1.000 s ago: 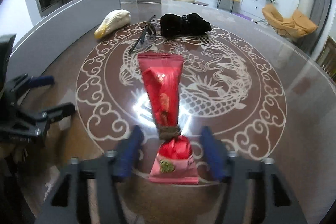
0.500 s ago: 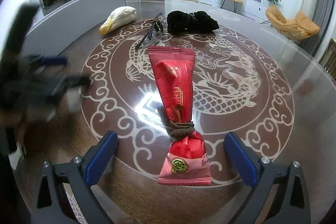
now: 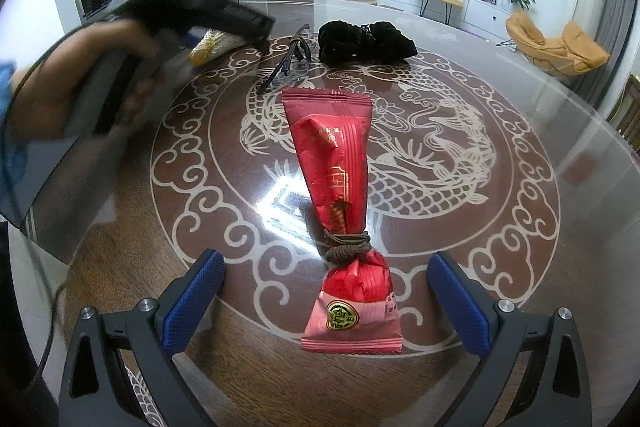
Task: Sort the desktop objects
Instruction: 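Grasp the cream knit hat with the left gripper while the right holds the red package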
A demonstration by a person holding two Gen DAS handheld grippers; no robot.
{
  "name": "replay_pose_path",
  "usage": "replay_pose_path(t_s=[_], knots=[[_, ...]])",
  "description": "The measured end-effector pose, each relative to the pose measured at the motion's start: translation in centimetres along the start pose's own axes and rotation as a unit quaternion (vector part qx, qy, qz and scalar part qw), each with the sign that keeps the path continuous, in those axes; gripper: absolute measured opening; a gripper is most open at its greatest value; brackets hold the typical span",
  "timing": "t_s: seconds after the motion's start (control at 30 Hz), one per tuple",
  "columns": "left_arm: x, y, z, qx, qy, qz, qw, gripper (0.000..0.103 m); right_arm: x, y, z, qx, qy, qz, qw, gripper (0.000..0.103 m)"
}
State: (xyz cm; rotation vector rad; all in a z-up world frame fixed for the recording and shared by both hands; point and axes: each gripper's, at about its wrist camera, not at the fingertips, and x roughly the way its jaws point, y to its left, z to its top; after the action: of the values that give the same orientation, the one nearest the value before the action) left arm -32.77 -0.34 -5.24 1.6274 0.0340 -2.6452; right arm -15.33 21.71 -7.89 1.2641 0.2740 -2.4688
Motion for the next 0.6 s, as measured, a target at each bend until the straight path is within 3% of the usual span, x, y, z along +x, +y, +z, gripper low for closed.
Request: replay_pose_path(t_s=[0.03, 0.07, 0.13, 0.33, 0.53, 0.6], knots=[[0.1, -0.1, 0.2, 0.002, -0.001, -0.003, 1.0000, 0.103, -0.1, 0.0, 0.0, 0.000, 0.000, 0.000, 1.000, 0.102], [0.0, -0.3, 0.2, 0.009, -0.007, -0.009, 0.9999, 0.096, -0.1, 0.0, 0.0, 0.001, 0.000, 0.000, 1.000, 0.102], [-1.1, -0.5, -0.4, 0.028, -0.042, -0.016, 0.9986, 0.050, -0.1, 0.0, 0.0, 0.003, 0.000, -0.002, 1.000, 0.102], [-4.4, 0.6, -5.6, 0.037, -0.060, -0.051, 0.9962, 0.047, -0.4, 0.0, -0.1, 0.006, -0.001, -0.008, 1.000, 0.102], [-9.8, 0.5, -16.9, 0.050, -0.080, -0.044, 0.9945, 0.049, -0.4, 0.1, -0.1, 0.006, -0.002, -0.009, 1.000, 0.102], [-10.9, 0.2, -19.3, 0.042, -0.083, -0.045, 0.9947, 0.055, -0.4, 0.1, -0.1, 0.005, -0.002, -0.012, 1.000, 0.103]])
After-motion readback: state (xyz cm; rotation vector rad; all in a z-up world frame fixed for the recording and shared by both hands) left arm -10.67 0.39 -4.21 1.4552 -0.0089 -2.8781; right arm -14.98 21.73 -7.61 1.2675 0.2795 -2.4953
